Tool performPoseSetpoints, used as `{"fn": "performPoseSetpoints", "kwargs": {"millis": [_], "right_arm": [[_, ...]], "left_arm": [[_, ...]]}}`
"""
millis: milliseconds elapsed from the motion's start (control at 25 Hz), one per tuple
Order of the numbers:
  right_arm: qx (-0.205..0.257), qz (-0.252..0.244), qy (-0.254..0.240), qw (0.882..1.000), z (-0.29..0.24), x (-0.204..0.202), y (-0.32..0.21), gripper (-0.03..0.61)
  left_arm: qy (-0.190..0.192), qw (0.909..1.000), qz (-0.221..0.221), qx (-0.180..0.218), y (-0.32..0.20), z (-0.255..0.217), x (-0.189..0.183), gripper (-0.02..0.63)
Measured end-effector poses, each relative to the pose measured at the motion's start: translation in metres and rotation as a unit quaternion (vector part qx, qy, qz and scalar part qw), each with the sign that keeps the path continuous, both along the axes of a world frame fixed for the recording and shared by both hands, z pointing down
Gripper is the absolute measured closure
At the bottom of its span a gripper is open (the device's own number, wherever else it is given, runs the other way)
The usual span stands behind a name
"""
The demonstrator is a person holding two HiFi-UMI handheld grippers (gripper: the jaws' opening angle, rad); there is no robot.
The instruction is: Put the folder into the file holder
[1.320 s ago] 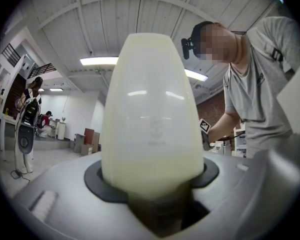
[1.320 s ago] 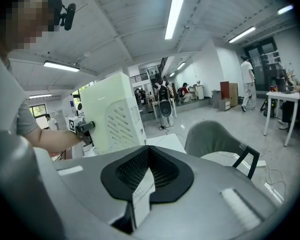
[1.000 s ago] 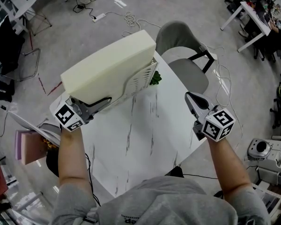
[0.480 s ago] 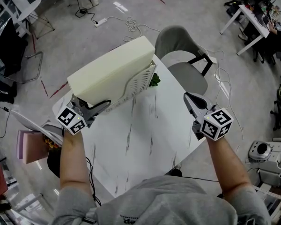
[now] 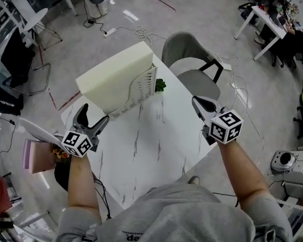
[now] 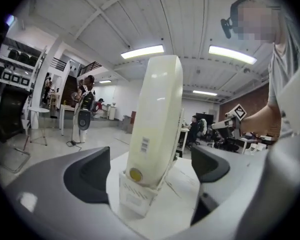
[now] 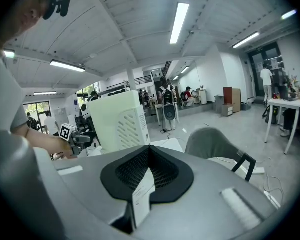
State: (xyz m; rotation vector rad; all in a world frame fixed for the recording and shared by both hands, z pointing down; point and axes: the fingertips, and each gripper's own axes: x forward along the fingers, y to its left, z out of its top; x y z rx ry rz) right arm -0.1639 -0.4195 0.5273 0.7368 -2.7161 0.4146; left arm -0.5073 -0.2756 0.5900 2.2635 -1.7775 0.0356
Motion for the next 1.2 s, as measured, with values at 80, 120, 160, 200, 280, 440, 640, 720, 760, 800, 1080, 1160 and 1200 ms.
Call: {"fn": "performPoseSetpoints", "kwargs": {"millis": [80,120,160,200,280,440,640,720,760,800,1080,1160,1200], "right_arm": [[-0.001,-0.002,-0.001,1.000,-0.003,0.008,0.005,0.575],[-0.003,-0.003,-0.002,1.000,-0.004,0.013,0.009,0.575],[-0.005,-0.004,-0.002,1.000,-0.005,0.020,0.013,0.575],[-0.006,-0.004,-0.002,1.000,-0.006,0.028,0.016,0.575],[-0.005,-0.002,-0.004,1.000,-0.011,0.045,0.022,0.575],[-0.005,0.011,-0.010,1.000,-0.017,0.094,0.035,0.575],[-0.004,0.044,-0.008,0.999,-0.023,0.186,0.054,0.575],[-0.001,0.063,-0.006,0.998,-0.026,0.228,0.062,0.575],[0.001,0.075,-0.006,0.997,-0.027,0.251,0.065,0.575],[0.003,0.089,-0.005,0.996,-0.028,0.273,0.067,0.575],[0.016,0.175,-0.008,0.984,-0.038,0.420,0.089,0.575],[0.020,0.194,-0.010,0.981,-0.041,0.451,0.096,0.575],[0.021,0.202,-0.010,0.979,-0.042,0.464,0.100,0.575]], "left_arm": [[-0.003,0.9995,-0.021,-0.023,0.018,0.004,0.002,0.077],[-0.003,0.9989,-0.030,-0.035,0.029,0.006,0.006,0.077],[-0.002,0.9982,-0.039,-0.046,0.041,0.007,0.011,0.077],[0.000,0.9974,-0.045,-0.056,0.052,0.008,0.018,0.077],[0.004,0.9965,-0.048,-0.069,0.067,0.007,0.036,0.078],[0.020,0.9965,-0.035,-0.073,0.086,-0.002,0.093,0.081],[0.056,0.9959,0.014,-0.070,0.083,-0.009,0.210,0.129],[0.067,0.9946,0.043,-0.067,0.074,-0.014,0.264,0.197],[0.073,0.9935,0.059,-0.064,0.066,-0.017,0.291,0.232],[0.079,0.9920,0.077,-0.061,0.059,-0.020,0.319,0.251],[0.080,0.9779,0.189,-0.041,0.015,-0.049,0.506,0.354],[0.078,0.9741,0.210,-0.032,0.004,-0.060,0.548,0.378],[0.076,0.9723,0.219,-0.028,-0.001,-0.065,0.567,0.389]]}}
